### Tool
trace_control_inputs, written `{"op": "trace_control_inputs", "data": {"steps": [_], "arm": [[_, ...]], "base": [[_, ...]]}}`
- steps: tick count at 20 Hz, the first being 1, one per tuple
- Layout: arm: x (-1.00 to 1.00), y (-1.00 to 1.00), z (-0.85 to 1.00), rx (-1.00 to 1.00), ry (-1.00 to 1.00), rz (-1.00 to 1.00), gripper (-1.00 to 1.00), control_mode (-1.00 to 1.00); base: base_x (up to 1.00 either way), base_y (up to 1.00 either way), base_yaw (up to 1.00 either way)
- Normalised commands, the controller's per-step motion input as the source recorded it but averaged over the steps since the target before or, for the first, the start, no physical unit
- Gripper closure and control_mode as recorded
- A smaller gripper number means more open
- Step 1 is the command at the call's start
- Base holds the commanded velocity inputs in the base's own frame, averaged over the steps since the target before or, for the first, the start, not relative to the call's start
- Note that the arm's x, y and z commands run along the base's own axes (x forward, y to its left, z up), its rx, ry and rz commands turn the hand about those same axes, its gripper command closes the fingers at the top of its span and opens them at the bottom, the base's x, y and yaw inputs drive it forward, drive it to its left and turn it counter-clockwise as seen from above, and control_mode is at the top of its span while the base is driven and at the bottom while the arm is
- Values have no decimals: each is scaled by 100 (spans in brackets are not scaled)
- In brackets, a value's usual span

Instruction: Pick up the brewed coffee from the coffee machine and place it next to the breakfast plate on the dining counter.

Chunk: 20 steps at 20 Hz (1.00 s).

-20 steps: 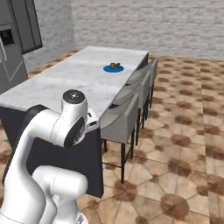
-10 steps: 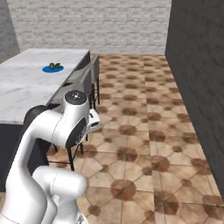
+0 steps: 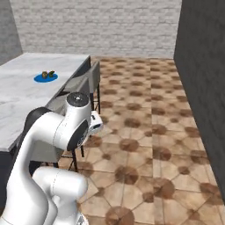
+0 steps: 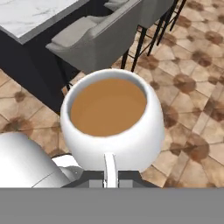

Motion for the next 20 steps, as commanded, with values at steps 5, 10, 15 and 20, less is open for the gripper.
{"op": "trace_control_inputs", "data": {"steps": [5, 10, 15, 20], "arm": [[0, 0, 0, 0, 0, 0, 100, 100], [0, 0, 0, 0, 0, 0, 100, 100], [0, 0, 0, 0, 0, 0, 100, 100], [0, 0, 0, 0, 0, 0, 100, 100]], "base": [[100, -30, 40], [100, -49, 49], [100, -75, 47], [92, -61, 49]]}}
